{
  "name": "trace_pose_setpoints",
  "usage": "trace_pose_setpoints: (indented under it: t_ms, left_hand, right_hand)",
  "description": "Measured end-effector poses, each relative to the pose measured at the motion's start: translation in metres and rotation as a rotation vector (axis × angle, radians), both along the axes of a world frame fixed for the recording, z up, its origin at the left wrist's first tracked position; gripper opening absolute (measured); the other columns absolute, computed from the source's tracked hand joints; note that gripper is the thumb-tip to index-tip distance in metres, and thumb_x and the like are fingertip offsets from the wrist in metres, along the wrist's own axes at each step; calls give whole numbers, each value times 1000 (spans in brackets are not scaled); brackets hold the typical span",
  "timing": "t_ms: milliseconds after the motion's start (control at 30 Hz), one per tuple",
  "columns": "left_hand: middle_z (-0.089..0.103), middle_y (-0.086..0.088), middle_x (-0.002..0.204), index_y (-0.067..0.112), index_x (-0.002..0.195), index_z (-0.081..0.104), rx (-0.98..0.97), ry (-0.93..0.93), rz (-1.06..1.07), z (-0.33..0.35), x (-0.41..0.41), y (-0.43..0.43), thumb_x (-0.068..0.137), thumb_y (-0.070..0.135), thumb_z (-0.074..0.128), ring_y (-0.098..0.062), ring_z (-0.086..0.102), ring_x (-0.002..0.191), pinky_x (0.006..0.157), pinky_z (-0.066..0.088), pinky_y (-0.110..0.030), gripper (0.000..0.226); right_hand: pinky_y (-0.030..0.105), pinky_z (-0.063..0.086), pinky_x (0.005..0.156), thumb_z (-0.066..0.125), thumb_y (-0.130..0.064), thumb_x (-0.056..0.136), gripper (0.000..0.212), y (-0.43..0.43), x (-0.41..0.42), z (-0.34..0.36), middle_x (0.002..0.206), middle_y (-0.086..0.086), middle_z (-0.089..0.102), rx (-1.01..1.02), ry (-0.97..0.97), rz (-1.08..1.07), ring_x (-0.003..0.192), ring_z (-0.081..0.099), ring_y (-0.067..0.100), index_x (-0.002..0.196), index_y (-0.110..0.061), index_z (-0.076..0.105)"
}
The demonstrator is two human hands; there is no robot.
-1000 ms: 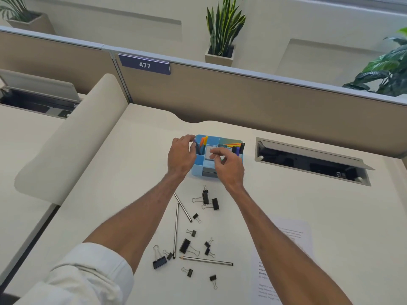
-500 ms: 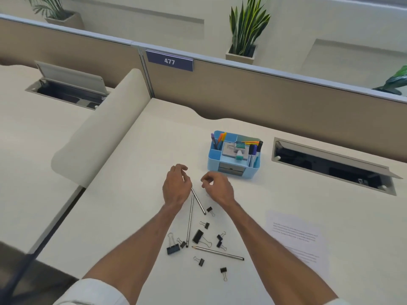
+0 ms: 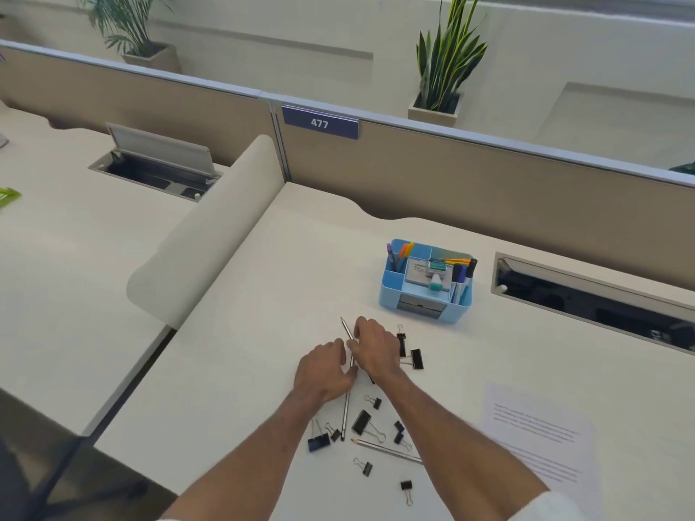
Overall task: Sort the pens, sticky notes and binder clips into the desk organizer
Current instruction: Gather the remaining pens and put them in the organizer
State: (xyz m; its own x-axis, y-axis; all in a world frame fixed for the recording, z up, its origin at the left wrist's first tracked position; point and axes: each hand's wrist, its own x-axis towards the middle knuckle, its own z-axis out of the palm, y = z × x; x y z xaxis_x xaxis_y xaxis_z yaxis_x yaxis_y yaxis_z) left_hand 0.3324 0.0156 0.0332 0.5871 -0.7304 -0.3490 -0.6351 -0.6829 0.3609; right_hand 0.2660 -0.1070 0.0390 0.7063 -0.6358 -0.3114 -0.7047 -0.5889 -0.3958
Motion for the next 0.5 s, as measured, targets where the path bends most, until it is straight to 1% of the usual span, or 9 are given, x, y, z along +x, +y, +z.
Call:
trace_pose_setpoints:
  t_ms: [67, 133, 200, 267, 367, 500]
  left_hand:
    - [73, -1, 112, 18, 110, 61, 34, -9, -40, 0, 3, -3, 99, 46, 58, -28, 71, 106, 91, 58, -43, 30]
    - [73, -5, 113, 16, 113, 61, 53, -12, -59, 0, 7, -6, 99, 38, 57, -31, 71, 106, 90, 58, -43, 26]
    - [73, -8, 113, 13, 113, 61, 68, -4, -47, 2, 9, -9, 98, 34, 56, -33, 71, 105, 90, 58, -43, 26]
    - [74, -8, 110, 13, 111, 62, 47, 21, 1, 4, 11, -13, 97, 35, 57, -33, 70, 103, 89, 59, -43, 26]
    - [75, -7, 102, 15, 106, 62, -66, 72, 117, 11, 16, -21, 97, 38, 60, -31, 71, 98, 86, 59, -42, 25]
    - [78, -4, 87, 18, 105, 62, -291, 129, 243, 28, 23, -42, 96, 36, 65, -31, 74, 88, 83, 62, -43, 20]
  right_hand:
    - [40, 53, 92, 57, -28, 104, 20, -1, 2, -1, 122, 4, 67, 5, 13, -20, 109, 67, 29, 117, -15, 63]
    - [39, 54, 90, 56, -25, 102, 19, -4, 3, 0, 119, 4, 69, 15, 10, -46, 109, 67, 29, 114, -15, 65]
    - [39, 54, 86, 58, -26, 98, 17, -7, 2, 4, 113, 1, 71, 44, -34, -114, 104, 67, 27, 109, -16, 66]
    - [39, 55, 84, 62, -30, 94, 15, -13, -1, 9, 103, -2, 71, 82, -110, -207, 96, 67, 24, 102, -18, 66]
    - [35, 54, 75, 67, -32, 92, 14, -22, -6, 16, 93, -5, 72, 110, -275, -292, 87, 66, 20, 99, -20, 65]
    - [30, 49, 68, 68, -28, 92, 16, -39, -12, 30, 91, -9, 71, 86, -452, -312, 84, 65, 13, 107, -23, 68]
